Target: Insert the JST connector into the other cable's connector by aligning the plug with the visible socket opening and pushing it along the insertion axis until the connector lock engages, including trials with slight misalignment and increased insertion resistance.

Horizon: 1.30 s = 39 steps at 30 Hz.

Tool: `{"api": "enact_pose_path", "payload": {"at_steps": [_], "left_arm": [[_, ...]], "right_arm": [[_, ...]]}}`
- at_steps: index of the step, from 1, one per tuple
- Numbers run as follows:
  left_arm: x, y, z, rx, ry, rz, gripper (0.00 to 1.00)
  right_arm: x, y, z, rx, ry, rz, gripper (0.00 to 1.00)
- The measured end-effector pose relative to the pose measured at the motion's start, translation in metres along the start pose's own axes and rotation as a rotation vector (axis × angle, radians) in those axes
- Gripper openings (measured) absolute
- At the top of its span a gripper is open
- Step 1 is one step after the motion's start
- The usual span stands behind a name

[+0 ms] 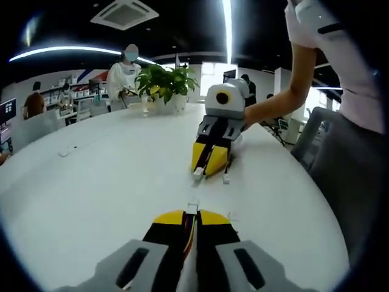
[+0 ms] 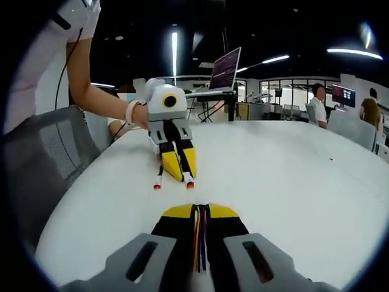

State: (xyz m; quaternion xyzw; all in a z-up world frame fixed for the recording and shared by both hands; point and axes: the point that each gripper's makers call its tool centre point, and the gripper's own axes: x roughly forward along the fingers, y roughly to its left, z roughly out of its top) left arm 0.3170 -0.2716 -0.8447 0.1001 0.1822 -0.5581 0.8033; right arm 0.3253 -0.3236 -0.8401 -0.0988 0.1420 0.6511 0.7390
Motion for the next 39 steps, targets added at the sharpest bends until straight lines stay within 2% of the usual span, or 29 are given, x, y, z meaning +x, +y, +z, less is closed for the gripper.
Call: {"api": "enact_pose_path", "payload": {"at_steps": [3,7,14,27,39], "left_arm": [[0.001,-0.003,0.002,0.0,0.004,-0.007,0.01],[0.0,-0.003,0.015,-0.013,-0.038,-0.01,0.01],[-0.001,-0.003,0.025,-0.002,-0.058,-0.027,0.01],[-0.001,-0.008,0.026,0.018,-0.058,-0.054,0.01],[-0.001,-0.011,0.025,0.041,-0.033,-0.066,0.01]], "right_arm": [[0.001,0.003,0.005,-0.008,-0.009,0.013,0.03],[0.003,0.008,0.011,-0.017,-0.02,0.036,0.03],[0.005,0.011,0.017,-0.025,-0.034,0.053,0.03],[0.012,0.024,0.023,-0.037,-0.032,0.088,0.03],[0.014,0.03,0.026,-0.052,-0.022,0.108,0.03]]}}
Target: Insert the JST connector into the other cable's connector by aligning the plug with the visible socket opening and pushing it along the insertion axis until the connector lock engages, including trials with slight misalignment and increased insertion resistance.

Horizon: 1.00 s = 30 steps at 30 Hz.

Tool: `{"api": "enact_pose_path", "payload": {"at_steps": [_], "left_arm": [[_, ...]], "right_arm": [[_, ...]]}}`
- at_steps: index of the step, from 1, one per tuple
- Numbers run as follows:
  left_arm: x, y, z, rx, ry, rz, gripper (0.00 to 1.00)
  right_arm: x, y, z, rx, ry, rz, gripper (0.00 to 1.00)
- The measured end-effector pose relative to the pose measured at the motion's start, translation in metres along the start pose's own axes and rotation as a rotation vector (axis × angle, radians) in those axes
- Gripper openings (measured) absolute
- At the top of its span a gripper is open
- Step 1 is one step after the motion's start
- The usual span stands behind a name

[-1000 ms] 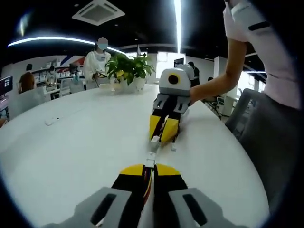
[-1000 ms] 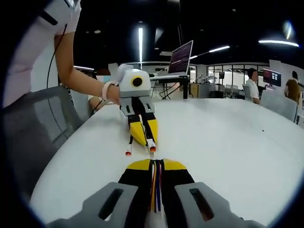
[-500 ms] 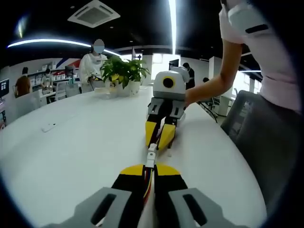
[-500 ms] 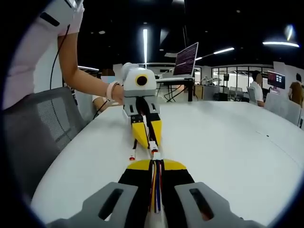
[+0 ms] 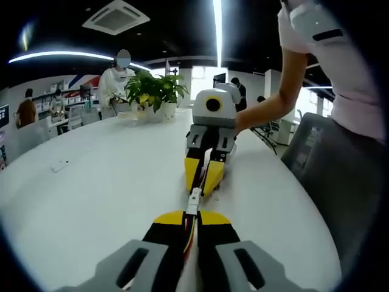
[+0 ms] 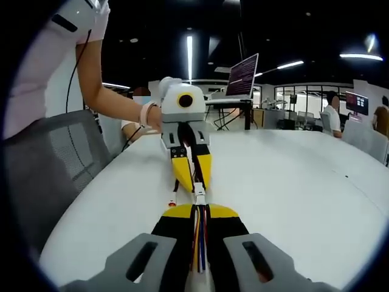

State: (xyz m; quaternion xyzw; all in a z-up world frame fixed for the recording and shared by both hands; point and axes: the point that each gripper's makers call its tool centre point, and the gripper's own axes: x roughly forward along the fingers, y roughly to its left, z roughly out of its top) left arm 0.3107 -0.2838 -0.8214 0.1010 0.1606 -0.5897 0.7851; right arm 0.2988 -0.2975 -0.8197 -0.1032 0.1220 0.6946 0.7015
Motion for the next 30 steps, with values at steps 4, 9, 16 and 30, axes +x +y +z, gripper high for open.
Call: {"api": "enact_pose_path", "payload": {"at_steps": [4,9,16,30], "left_arm": [[-0.001,-0.002,0.002,0.001,-0.002,-0.014,0.01],[-0.002,-0.005,0.003,-0.01,-0.003,-0.027,0.01],[0.0,-0.014,0.006,-0.02,-0.012,-0.068,0.01],[-0.001,-0.015,0.017,-0.061,-0.086,-0.089,0.0]], "right_arm": [[0.0,0.002,0.002,0.002,-0.006,0.016,0.03],[0.0,0.005,0.004,0.016,-0.018,0.033,0.03],[-0.001,0.014,0.008,0.013,-0.026,0.079,0.03],[-0.007,0.01,0.013,0.081,-0.075,0.093,0.03]]}}
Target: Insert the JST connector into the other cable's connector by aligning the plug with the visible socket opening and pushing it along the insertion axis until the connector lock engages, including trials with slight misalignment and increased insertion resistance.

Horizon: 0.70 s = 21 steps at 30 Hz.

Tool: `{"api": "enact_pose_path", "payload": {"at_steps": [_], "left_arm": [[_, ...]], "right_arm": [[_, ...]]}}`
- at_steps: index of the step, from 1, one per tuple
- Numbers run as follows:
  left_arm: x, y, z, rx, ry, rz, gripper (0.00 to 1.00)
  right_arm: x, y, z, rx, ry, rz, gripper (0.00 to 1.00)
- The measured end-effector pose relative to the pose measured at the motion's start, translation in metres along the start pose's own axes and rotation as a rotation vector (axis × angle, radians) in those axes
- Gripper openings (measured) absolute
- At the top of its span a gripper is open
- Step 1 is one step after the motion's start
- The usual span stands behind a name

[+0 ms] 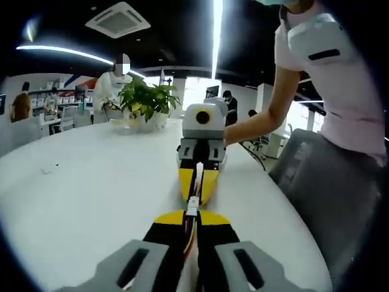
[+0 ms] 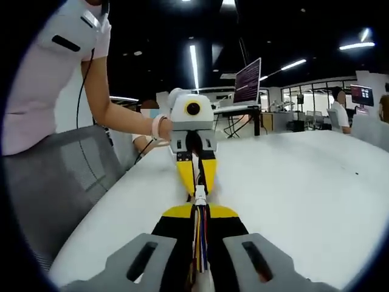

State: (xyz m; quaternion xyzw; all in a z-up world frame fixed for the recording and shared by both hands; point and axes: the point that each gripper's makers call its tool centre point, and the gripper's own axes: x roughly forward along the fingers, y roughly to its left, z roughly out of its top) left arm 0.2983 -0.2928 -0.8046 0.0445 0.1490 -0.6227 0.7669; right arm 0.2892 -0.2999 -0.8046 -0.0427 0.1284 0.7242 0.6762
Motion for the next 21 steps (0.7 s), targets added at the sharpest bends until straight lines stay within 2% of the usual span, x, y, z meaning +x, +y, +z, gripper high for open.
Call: {"api": "enact_pose_path", "payload": {"at_steps": [6,14,21], "left_arm": [[-0.001,0.001,0.003,-0.004,-0.024,0.0,0.0],[0.002,0.003,0.002,0.004,-0.022,-0.006,0.0],[0.002,0.018,0.005,0.034,-0.017,0.01,0.0]], "right_arm": [[-0.001,-0.004,0.004,0.015,-0.022,0.0,0.02],[-0.001,-0.008,0.0,0.0,-0.002,-0.012,0.02],[0.0,-0.025,0.001,-0.016,-0.02,-0.036,0.02]]}}
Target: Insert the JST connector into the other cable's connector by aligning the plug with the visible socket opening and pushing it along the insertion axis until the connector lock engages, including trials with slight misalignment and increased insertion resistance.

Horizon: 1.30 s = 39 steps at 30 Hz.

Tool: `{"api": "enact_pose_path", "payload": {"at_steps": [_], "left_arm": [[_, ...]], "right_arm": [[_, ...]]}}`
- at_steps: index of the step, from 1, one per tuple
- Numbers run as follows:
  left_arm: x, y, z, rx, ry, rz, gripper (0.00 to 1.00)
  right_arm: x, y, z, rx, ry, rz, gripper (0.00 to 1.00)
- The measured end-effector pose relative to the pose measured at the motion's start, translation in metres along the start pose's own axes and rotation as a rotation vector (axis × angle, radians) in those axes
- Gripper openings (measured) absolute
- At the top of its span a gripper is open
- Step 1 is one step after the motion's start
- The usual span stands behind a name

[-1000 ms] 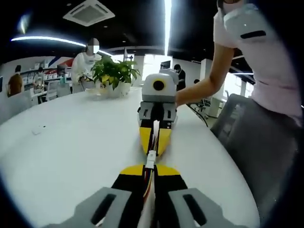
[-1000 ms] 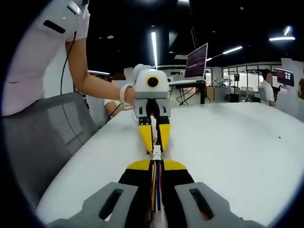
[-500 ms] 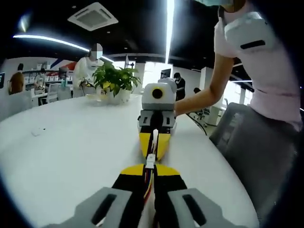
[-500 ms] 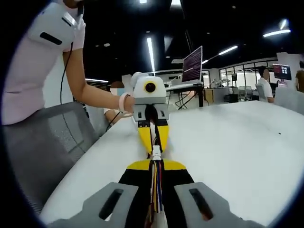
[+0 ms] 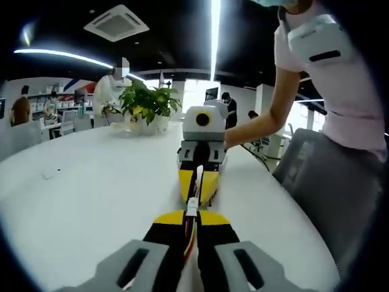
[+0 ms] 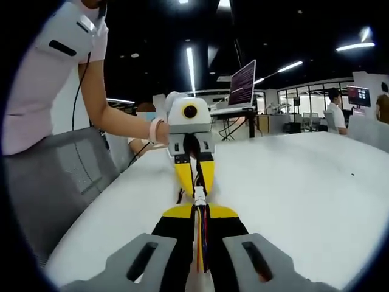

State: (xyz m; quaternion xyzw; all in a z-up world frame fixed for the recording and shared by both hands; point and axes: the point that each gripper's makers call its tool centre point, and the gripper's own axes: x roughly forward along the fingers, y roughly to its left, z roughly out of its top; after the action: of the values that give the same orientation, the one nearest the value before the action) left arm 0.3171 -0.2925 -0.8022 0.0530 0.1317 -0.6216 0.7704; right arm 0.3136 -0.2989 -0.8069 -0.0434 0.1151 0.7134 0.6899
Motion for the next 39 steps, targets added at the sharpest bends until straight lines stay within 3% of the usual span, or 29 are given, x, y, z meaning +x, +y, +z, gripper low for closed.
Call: {"api": "enact_pose_path", "payload": {"at_steps": [12,21,32,39], "left_arm": [[0.01,0.018,-0.013,0.032,0.043,-0.006,0.0],[0.013,0.038,-0.027,0.0,0.043,0.046,0.01],[0.015,0.041,-0.035,-0.015,0.065,0.078,0.02],[0.013,0.043,-0.035,-0.046,0.039,0.096,0.03]], "right_arm": [[0.006,-0.021,-0.017,-0.034,0.05,-0.007,0.02],[0.01,-0.045,-0.033,-0.041,0.071,-0.048,0.03],[0.014,-0.041,-0.038,-0.056,0.095,-0.056,0.03],[0.014,-0.039,-0.038,-0.058,0.091,-0.057,0.04]]}}
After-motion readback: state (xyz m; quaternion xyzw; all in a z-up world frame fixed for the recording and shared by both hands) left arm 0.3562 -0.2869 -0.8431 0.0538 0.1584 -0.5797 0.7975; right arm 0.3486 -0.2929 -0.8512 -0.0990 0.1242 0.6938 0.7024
